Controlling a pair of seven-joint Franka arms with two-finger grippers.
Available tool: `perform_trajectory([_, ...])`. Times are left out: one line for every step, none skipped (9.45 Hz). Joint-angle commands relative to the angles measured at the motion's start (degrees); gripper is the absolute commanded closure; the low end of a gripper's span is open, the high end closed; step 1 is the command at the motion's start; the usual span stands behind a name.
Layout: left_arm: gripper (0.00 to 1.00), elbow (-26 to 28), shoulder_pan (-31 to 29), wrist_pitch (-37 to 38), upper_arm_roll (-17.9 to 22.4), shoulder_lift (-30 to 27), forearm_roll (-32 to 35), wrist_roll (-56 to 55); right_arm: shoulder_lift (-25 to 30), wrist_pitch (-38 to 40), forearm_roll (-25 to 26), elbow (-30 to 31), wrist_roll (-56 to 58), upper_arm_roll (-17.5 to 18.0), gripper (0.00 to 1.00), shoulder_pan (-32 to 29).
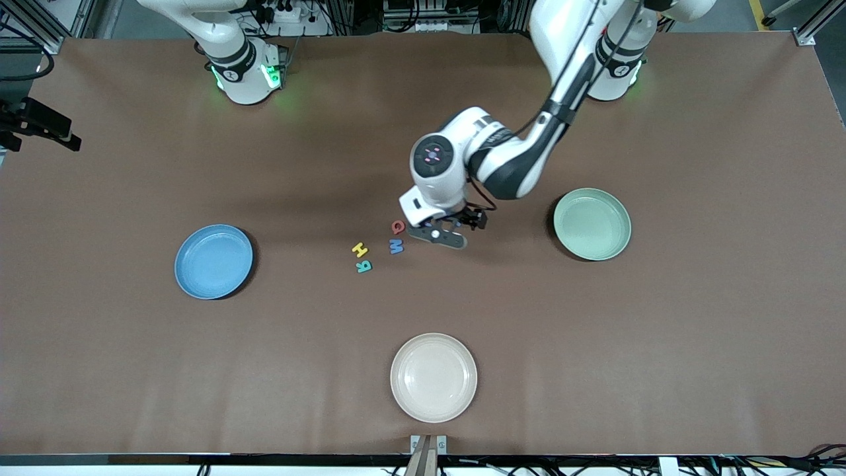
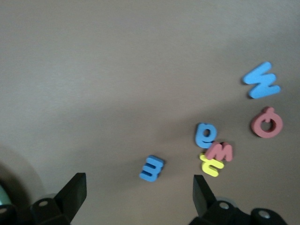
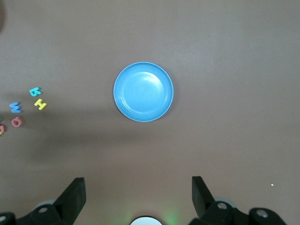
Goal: Sort uppercase to blue plate, lowercase to green plate
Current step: 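Lower the left gripper and grasp the blue lowercase m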
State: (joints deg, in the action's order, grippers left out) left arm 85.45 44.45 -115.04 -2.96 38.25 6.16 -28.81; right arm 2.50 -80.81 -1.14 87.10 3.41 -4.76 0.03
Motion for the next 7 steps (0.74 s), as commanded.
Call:
perform_trajectory([0.00,0.57,-0.41,-0.18,0.32,0.78,2.89,-0.37,-0.13,0.04,0.53,-0.17,0.10,0.01,0.00,0.15])
perform_trajectory([0.00,3.21,-0.77,-2.62,0.32,0.51,2.28,-0.63,-0.13,-0.04,0.53,-0.17,0.10,0.01,0.00,0.15])
perform_trajectory([0.00,7.76,-1.81,-9.09,0.24,-0.36,1.75,-0.63,-0.13,-0.22,0.53,-0.09,0.10,0.01,0.00,0.15])
perform_trajectory([0.00,12.59,-2.00,-16.46,0.23,-1.41,0.70,-1.24,-0.13,-0.22,0.44,-0.08,0.10,0.01,0.00,0.15])
perform_trajectory([0.00,14.64,-2.00,-20.45,0.23,-1.51,-2.18,-1.34,-0.21,-0.22,0.53,-0.08,0.10,0.01,0.00,0.15])
perform_trajectory([0.00,15.18,-2.09,-20.66,0.15,-2.03,-3.60,-1.34,-0.39,-0.22,0.53,-0.08,0.10,0.01,0.00,0.15])
perform_trajectory([0.00,16.58,-2.00,-20.67,0.15,-2.47,-3.61,-1.34,-0.39,-0.31,0.53,-0.08,0.10,0.01,0.00,0.15])
